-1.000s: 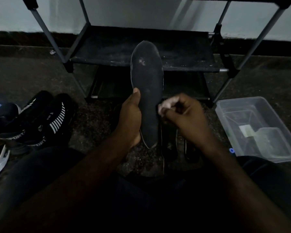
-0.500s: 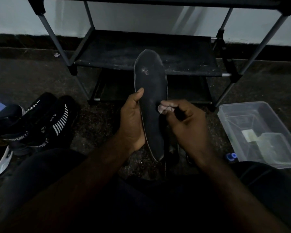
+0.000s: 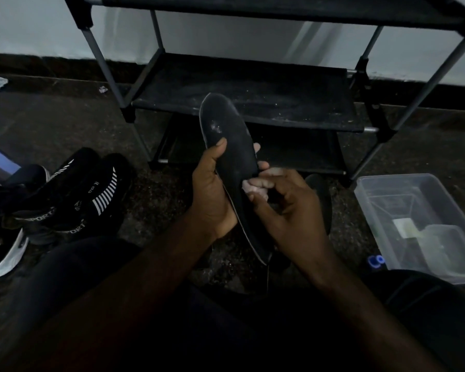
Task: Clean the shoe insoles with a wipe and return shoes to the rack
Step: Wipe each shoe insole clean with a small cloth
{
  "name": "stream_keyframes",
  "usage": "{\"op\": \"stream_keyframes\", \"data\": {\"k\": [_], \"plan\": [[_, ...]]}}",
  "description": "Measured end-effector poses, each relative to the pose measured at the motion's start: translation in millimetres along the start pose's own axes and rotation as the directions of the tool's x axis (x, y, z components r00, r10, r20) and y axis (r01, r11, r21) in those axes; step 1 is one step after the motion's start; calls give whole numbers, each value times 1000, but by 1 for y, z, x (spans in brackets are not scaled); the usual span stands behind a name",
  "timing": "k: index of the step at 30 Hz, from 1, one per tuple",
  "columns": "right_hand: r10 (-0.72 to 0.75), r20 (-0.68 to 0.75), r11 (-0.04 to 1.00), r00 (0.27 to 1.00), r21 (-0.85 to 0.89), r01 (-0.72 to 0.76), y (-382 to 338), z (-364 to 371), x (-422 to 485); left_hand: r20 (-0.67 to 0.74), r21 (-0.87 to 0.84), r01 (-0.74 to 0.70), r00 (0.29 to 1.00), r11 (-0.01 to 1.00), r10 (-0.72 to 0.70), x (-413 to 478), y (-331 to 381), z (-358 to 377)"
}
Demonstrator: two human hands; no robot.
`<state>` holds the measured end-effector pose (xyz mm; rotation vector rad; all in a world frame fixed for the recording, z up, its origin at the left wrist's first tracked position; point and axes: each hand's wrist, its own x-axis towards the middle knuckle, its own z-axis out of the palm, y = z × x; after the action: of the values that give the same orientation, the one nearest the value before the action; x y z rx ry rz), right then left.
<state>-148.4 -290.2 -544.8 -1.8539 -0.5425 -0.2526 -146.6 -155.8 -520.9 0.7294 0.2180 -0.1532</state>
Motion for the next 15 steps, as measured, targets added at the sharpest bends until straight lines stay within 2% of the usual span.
{"op": "stream_keyframes", "data": {"k": [3, 5, 7, 9, 11, 15], "plan": [[-35, 85, 999, 996, 13, 34, -2, 4, -2, 4, 50, 20, 1000, 999, -21, 1, -3, -2], [-92, 140, 994, 986, -41, 99, -2, 4, -4, 4, 78, 18, 1000, 997, -18, 1, -4, -4], [-133, 120, 974, 984, -166, 152, 1, 2, -2, 16, 91, 16, 1000, 996, -17, 2, -5, -4], [-126, 34, 956, 991, -264, 131, 5, 0, 2, 19, 109, 13, 1000, 994, -15, 3, -7, -4], [-103, 25, 965, 994, -240, 106, 4, -2, 4, 20, 119, 7, 1000, 993, -10, 4, -9, -4], [-150, 227, 976, 962, -121, 181, -6, 0, -4, 21, 86, -2, 1000, 996, 0, 4, -9, -7]]}}
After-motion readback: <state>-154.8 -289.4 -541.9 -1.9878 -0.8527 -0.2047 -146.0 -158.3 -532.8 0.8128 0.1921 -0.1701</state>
